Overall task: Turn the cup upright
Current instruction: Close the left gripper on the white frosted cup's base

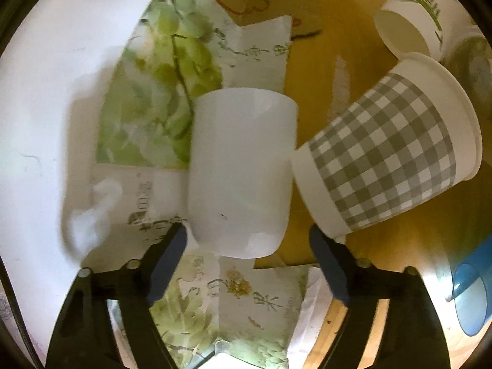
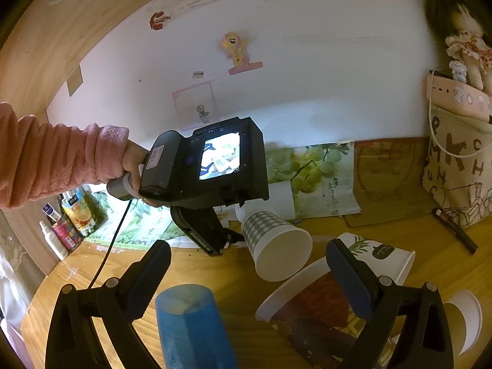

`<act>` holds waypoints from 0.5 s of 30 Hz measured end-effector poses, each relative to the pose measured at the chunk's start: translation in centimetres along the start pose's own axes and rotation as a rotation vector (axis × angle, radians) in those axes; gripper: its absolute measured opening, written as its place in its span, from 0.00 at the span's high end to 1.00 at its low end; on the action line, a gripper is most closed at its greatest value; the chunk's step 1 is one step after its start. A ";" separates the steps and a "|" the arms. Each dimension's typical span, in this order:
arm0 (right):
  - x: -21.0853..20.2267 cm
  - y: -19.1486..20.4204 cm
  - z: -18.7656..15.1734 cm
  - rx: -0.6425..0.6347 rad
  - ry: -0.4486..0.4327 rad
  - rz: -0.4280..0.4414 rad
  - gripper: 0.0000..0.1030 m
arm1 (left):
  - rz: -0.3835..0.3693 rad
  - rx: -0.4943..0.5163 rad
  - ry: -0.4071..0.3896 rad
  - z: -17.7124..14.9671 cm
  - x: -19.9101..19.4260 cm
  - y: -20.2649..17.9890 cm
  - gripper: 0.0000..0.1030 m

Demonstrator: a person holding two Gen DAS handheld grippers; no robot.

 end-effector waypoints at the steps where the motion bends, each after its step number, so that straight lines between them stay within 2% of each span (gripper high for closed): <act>1: 0.0 0.0 0.0 0.002 0.001 0.002 0.01 | -0.002 -0.007 -0.004 0.0 -0.1 0.1 0.32; 2: 0.0 0.0 0.0 0.003 0.002 0.004 0.01 | -0.019 -0.023 0.000 0.1 -0.1 0.6 0.36; 9: 0.0 0.6 0.2 -0.008 -0.002 0.016 0.01 | -0.022 -0.034 -0.023 0.7 0.2 1.0 0.37; 15: -0.2 0.7 0.3 -0.003 -0.004 0.013 0.01 | -0.073 -0.090 -0.051 0.1 -0.4 1.0 0.37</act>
Point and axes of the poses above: each gripper's, at about its wrist camera, not at the fingertips, and x roughly the way its jaws point, y to its left, z to its top, the point moved 1 cm from there along x, roughly the way its jaws point, and after that the axes turned 11 degrees about -z, right-handed, at the moved point
